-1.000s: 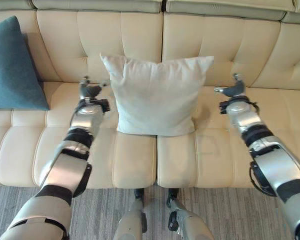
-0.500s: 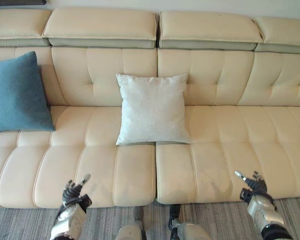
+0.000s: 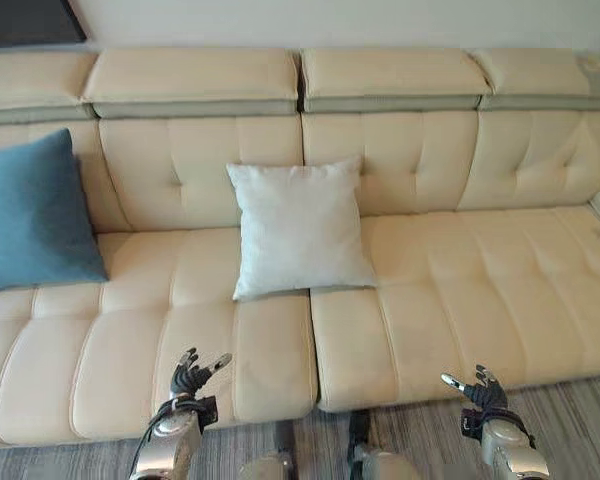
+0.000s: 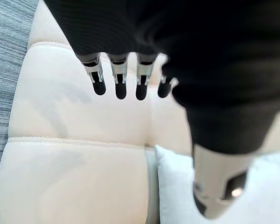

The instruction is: Pick up all the scattered cushions and arrange them neatly on the sofa.

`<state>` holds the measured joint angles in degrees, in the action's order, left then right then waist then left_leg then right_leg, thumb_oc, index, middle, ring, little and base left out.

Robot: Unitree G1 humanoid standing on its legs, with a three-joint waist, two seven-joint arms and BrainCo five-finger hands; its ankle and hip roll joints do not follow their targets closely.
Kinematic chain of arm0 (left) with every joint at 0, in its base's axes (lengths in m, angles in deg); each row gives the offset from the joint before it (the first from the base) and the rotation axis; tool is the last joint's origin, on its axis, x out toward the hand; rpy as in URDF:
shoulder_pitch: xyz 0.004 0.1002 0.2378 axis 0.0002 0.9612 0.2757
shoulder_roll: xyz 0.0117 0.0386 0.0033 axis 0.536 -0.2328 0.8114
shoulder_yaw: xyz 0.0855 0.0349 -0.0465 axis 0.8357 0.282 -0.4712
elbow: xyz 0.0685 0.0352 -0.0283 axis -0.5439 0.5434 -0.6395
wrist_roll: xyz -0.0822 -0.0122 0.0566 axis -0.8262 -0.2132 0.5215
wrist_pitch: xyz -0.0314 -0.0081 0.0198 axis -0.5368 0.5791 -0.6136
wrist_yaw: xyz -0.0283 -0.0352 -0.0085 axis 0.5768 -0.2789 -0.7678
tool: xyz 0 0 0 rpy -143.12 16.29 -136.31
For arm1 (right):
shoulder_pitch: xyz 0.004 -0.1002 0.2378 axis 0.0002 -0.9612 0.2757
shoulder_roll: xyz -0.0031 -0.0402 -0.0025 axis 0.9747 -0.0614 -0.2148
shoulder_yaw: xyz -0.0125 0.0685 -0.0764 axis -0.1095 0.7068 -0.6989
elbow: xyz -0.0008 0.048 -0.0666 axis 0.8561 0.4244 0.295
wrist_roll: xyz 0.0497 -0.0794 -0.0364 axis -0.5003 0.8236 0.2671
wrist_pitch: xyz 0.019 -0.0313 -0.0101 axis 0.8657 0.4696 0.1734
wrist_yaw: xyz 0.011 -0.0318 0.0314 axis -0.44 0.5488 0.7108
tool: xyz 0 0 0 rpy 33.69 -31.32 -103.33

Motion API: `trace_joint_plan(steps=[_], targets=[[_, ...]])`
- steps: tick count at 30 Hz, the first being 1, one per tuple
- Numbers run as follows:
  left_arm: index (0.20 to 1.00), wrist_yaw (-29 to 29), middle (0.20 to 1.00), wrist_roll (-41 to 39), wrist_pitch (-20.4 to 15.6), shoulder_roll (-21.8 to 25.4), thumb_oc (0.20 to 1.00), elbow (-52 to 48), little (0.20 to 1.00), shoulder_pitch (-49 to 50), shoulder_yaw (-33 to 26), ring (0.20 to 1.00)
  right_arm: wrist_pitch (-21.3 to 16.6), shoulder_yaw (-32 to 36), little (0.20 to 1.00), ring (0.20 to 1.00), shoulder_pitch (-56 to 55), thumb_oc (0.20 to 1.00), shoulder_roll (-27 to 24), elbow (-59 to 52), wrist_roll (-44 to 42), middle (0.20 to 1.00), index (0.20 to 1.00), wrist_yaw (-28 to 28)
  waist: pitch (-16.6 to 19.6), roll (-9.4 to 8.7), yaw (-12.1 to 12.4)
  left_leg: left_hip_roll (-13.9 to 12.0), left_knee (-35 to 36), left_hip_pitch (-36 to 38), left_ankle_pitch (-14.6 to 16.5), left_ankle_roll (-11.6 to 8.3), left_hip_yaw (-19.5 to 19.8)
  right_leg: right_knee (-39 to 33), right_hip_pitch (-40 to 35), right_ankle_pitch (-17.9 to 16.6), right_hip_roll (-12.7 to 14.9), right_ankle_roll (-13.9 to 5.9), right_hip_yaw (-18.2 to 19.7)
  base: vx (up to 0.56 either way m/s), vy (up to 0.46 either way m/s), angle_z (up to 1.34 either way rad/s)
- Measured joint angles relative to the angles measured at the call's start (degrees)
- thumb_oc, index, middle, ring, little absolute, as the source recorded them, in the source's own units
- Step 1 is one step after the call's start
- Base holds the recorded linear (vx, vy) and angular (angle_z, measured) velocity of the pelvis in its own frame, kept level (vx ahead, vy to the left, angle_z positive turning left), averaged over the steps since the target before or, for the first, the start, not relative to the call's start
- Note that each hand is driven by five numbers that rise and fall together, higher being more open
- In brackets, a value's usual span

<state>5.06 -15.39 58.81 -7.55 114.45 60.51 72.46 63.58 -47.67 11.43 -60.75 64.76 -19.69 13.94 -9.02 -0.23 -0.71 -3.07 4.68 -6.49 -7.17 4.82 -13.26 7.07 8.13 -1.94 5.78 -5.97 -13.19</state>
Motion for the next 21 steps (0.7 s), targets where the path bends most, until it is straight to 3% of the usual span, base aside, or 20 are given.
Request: trace_joint_plan(steps=[3,4,5,6,7,9,11,12,14,15,16,17,18,19,21], targets=[[1.000,-0.67,1.000,1.43,0.15,0.21,1.000,0.81,1.000,-0.27,-0.15,1.000,0.09,-0.02,1.000,1.000,-0.34,1.000,0.42,0.67,1.09,1.000,1.000,0.51,0.15,-0.16,0.25,-0.22,0.03,0.83,-0.04,-0.24,0.07,4.31,-3.95,4.07,1.44,-1.50,0.77,-0.18,-0.177,-0.10],[1.000,-0.83,1.000,1.67,0.20,0.39,1.000,1.55,1.000,0.73,-0.34,1.000,0.07,-0.06,1.000,1.000,-0.36,1.000,0.46,2.14,1.10,1.000,1.000,0.57,0.37,-0.96,0.75,-0.11,-0.01,1.27,-1.25,-1.69,-0.09,2.83,-10.98,9.29,1.58,-3.72,2.35,-0.43,-0.408,-0.07],[1.000,-0.85,1.000,1.73,0.07,0.50,1.000,2.39,1.000,1.36,-0.27,1.000,0.14,-0.60,1.000,1.000,-0.86,1.000,0.23,1.96,1.12,1.000,1.000,0.62,0.53,-1.79,1.09,0.38,-0.76,0.50,-2.91,-2.59,-0.15,-2.14,-12.83,10.03,1.00,-2.40,2.32,-0.39,-0.352,0.01],[1.000,-0.93,1.000,1.87,0.09,-0.08,1.000,3.11,1.000,1.43,-0.83,1.000,0.11,-1.63,1.000,1.000,-1.02,1.000,-0.35,1.60,1.18,1.000,1.000,0.75,0.37,-1.49,1.10,-0.33,-1.74,-0.27,-2.82,-2.85,-0.30,-5.27,-13.96,9.87,0.27,0.04,1.81,-0.36,-0.321,-0.22],[1.000,-0.92,1.000,1.87,0.47,-0.54,1.000,2.89,1.000,3.06,-0.87,1.000,0.31,-2.24,1.000,1.000,-0.76,1.000,-0.87,1.53,1.53,1.000,1.000,0.99,0.63,-0.63,1.64,-1.75,-1.04,-0.39,-3.75,-4.11,-0.25,-7.19,-13.79,7.38,-1.48,1.89,3.16,-0.36,-0.300,-0.17],[1.000,-0.96,1.000,1.86,0.62,-0.66,1.000,3.15,1.000,5.86,-0.95,1.000,0.34,-2.32,1.000,1.000,-1.82,1.000,-0.75,0.89,1.80,1.000,1.000,1.10,0.71,-0.22,1.76,-3.66,-1.59,-1.20,-5.60,-5.97,0.63,-10.16,-15.10,5.58,-4.44,3.15,3.28,-0.31,-0.248,-0.04],[1.000,-1.05,1.000,1.86,1.23,-0.78,1.000,3.19,1.000,7.31,-0.73,1.000,0.39,-2.10,1.000,1.000,-3.42,1.000,-0.92,-0.06,2.10,1.000,1.000,1.08,0.16,-0.31,1.72,-6.17,-1.25,-2.31,-9.09,-8.87,3.50,-11.82,-15.65,4.10,-7.05,5.73,1.61,-0.41,-0.252,0.29],[1.000,-1.05,1.000,1.86,1.29,-0.79,1.000,3.19,1.000,7.36,-0.77,1.000,0.39,-2.04,1.000,1.000,-3.45,1.000,-0.91,-0.12,2.09,1.000,1.000,1.05,0.12,-0.36,1.67,-6.23,-1.21,-2.31,-9.23,-9.07,3.46,-11.88,-15.65,4.08,-7.12,5.77,1.47,-0.32,-0.173,0.30],[1.000,-1.14,1.000,1.81,1.86,-1.41,1.000,3.31,1.000,7.76,-0.55,1.000,0.39,-2.02,1.000,1.000,-3.65,1.000,-2.52,-0.21,2.10,1.000,1.000,0.82,-0.75,0.55,1.47,-7.45,-1.09,-3.75,-13.72,-13.39,5.91,-11.35,-15.10,4.62,-8.79,7.41,-0.65,-0.25,-0.118,0.30],[1.000,-1.13,1.000,1.80,1.92,-1.40,1.000,3.34,1.000,7.76,-0.66,1.000,0.42,-2.20,1.000,1.000,-3.55,1.000,-2.76,-0.21,2.08,1.000,1.000,0.69,-0.97,-0.02,1.79,-6.83,-1.59,-3.42,-13.75,-14.51,6.54,-11.47,-14.62,3.45,-8.14,9.37,-0.76,-0.25,-0.119,0.01],[1.000,-1.12,1.000,1.80,2.14,-1.22,1.000,3.37,1.000,7.83,-0.88,1.000,0.40,-2.30,1.000,1.000,-3.33,1.000,-2.53,-0.50,2.08,1.000,1.000,0.69,-0.98,-1.15,1.93,-5.20,-4.38,-3.30,-9.94,-14.91,6.35,-11.84,-14.10,2.94,-6.35,10.34,-0.81,-0.07,-0.028,-0.21],[1.000,-1.14,1.000,1.80,2.16,-1.11,1.000,3.26,1.000,7.52,-0.92,1.000,0.36,-2.25,1.000,1.000,-3.15,1.000,-2.25,-1.68,2.08,1.000,1.000,0.69,-0.87,-2.33,1.78,-2.41,-6.34,-2.50,-5.56,-13.14,5.87,-11.97,-13.38,2.09,-4.61,10.02,-0.56,-0.09,-0.036,-0.08],[1.000,-1.14,1.000,1.80,2.02,-1.21,1.000,3.07,1.000,7.40,-0.90,1.000,0.33,-2.30,1.000,1.000,-3.09,1.000,-2.28,-2.37,2.09,1.000,1.000,0.87,-1.25,-2.68,1.59,-0.73,-7.04,-1.19,-3.66,-12.41,5.93,-11.74,-13.54,1.24,-3.95,8.72,-0.43,-0.13,-0.032,0.16],[1.000,-1.22,1.000,1.78,1.98,-1.54,1.000,2.79,1.000,7.22,-0.85,1.000,0.40,-2.09,1.000,1.000,-3.06,1.000,-2.58,-2.41,2.09,1.000,1.000,0.95,-1.20,-0.62,0.77,-0.15,-6.13,1.94,-1.56,-10.74,6.41,-11.65,-13.47,1.28,-4.56,8.27,-0.47,-0.12,-0.032,0.26],[1.000,-1.23,1.000,1.70,1.83,-1.48,1.000,2.28,1.000,5.74,-0.94,1.000,0.61,-2.61,1.000,1.000,-3.01,1.000,-2.48,-2.30,2.08,1.000,1.000,1.14,-1.72,0.15,0.92,-0.76,-5.31,2.30,-1.58,-10.62,6.70,-11.59,-12.72,1.38,-5.07,7.58,-0.61,-0.06,0.008,0.04]])
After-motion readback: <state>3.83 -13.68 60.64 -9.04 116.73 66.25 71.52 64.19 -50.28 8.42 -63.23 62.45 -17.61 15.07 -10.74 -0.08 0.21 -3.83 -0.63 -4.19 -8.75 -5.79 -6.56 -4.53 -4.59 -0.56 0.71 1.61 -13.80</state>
